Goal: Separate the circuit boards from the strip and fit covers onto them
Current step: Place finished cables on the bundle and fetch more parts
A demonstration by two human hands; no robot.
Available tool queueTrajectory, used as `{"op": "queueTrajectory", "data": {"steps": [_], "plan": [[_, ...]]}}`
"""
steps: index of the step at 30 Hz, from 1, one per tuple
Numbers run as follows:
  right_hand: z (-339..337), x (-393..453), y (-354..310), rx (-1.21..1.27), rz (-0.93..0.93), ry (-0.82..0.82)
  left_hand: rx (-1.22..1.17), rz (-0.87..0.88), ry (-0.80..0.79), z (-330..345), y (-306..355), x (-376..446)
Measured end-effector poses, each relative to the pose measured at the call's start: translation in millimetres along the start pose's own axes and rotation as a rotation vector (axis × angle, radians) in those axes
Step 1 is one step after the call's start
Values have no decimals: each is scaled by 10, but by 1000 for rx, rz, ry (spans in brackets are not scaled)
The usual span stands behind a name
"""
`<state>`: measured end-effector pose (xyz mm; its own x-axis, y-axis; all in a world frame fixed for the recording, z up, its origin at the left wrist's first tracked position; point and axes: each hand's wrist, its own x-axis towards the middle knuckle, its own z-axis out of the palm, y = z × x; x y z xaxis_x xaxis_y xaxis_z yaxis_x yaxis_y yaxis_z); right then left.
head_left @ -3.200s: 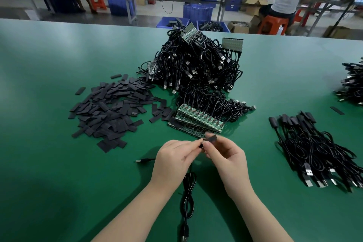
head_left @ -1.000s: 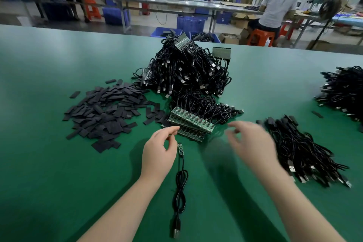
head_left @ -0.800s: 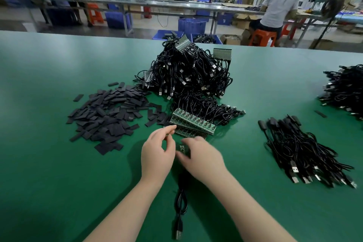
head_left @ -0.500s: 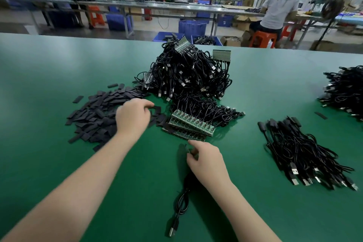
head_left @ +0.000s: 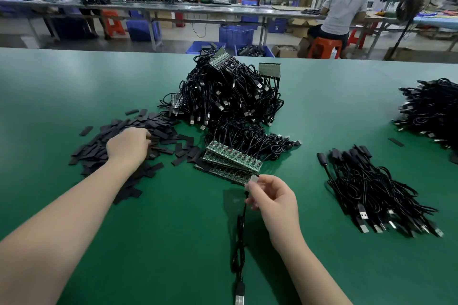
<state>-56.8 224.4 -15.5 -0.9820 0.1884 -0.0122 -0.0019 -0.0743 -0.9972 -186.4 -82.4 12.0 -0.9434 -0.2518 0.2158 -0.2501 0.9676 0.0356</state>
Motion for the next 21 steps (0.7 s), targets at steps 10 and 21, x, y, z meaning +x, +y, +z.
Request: {"op": "queueTrajectory", "data": {"steps": [10,21], "plan": [[24,21,24,120,88,31,-240,-76,156,36,-99,-68],[41,29,32,208,132,18,-790,-22,330,-178,89,-237]]}}
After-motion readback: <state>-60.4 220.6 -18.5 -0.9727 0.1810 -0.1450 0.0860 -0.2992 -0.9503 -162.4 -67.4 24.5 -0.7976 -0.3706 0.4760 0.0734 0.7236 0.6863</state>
